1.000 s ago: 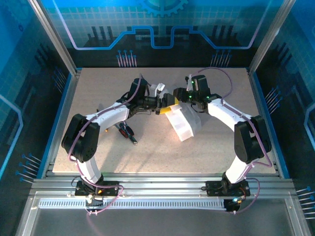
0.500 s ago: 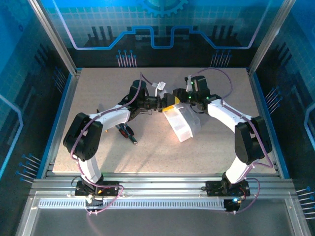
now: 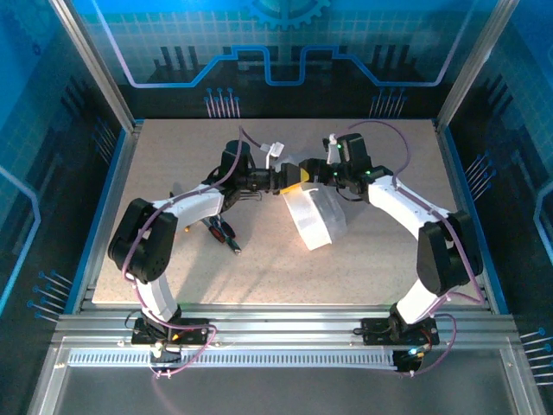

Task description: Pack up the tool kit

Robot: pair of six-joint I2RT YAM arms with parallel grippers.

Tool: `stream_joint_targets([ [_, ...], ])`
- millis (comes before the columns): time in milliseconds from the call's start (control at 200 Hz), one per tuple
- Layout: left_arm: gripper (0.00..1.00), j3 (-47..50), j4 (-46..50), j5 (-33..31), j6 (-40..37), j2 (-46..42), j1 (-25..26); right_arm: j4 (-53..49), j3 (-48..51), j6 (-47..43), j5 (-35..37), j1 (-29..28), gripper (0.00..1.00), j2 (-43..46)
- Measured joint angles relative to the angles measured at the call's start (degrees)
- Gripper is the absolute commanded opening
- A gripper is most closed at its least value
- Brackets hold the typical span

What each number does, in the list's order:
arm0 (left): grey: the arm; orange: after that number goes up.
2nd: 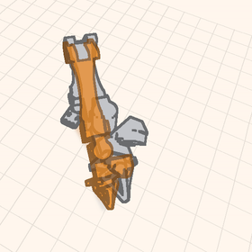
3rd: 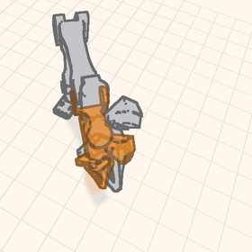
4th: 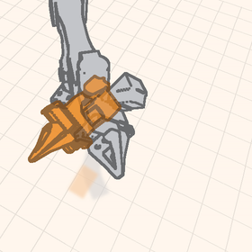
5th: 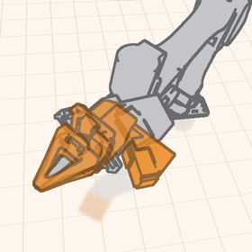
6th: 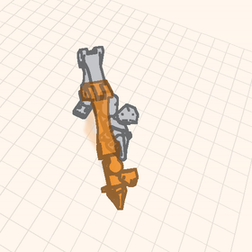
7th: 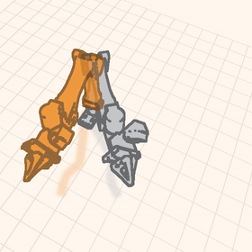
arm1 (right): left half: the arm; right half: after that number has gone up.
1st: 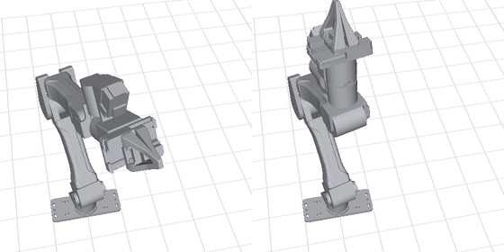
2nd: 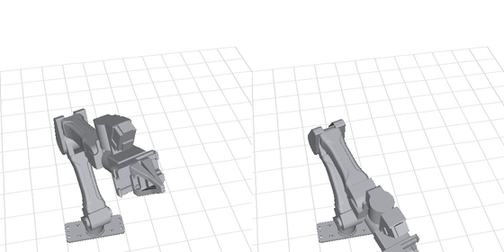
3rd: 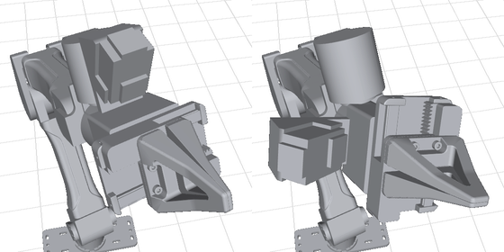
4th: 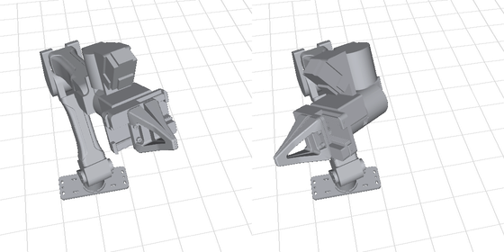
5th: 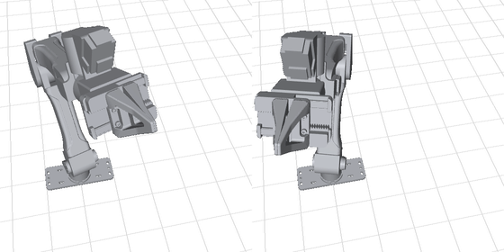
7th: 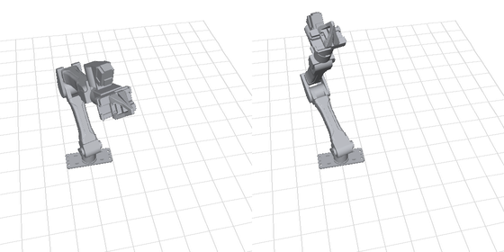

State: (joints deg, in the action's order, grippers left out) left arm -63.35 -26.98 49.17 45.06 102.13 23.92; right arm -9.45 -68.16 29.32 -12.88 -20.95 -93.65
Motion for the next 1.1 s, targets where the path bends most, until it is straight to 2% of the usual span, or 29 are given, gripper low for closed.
stream_joint_targets([
  [160, 0.99, 1.51, -1.77, -0.02, -1.31, -0.44, -0.98, -1.22, 0.04, -0.85, -2.97, 0.02, 0.95, 0.70],
  [645, 0.99, 6.91, -7.28, 0.00, -2.16, -2.19, -3.04, -0.31, 0.02, -1.29, -8.20, 0.00, 0.94, 0.76],
  [855, 0.99, 8.13, -12.55, 0.00, -2.08, -0.46, -3.58, -1.92, 0.00, -1.29, -8.37, -0.04, 0.94, 2.40],
  [1101, 0.99, 8.04, -16.63, 1.31, -1.49, 3.61, -3.96, -5.16, 0.74, -1.92, -5.07, -0.02, 0.95, 3.63],
])
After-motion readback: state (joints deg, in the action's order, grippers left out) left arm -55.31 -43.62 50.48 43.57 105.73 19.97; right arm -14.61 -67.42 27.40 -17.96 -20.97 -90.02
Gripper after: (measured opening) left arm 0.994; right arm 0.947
